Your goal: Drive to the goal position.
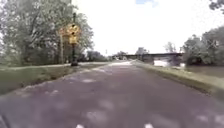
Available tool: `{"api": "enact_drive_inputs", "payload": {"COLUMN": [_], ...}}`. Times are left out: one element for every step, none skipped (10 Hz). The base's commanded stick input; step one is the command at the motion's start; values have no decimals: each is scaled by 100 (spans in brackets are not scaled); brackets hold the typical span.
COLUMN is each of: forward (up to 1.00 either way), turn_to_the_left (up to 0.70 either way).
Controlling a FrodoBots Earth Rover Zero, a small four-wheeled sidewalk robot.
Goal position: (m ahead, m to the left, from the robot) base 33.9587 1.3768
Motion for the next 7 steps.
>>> {"api": "enact_drive_inputs", "payload": {"forward": [100, 100, 100, 100, 100, 100, 100], "turn_to_the_left": [0, 0, 0, 0, 0, 0, 0]}}
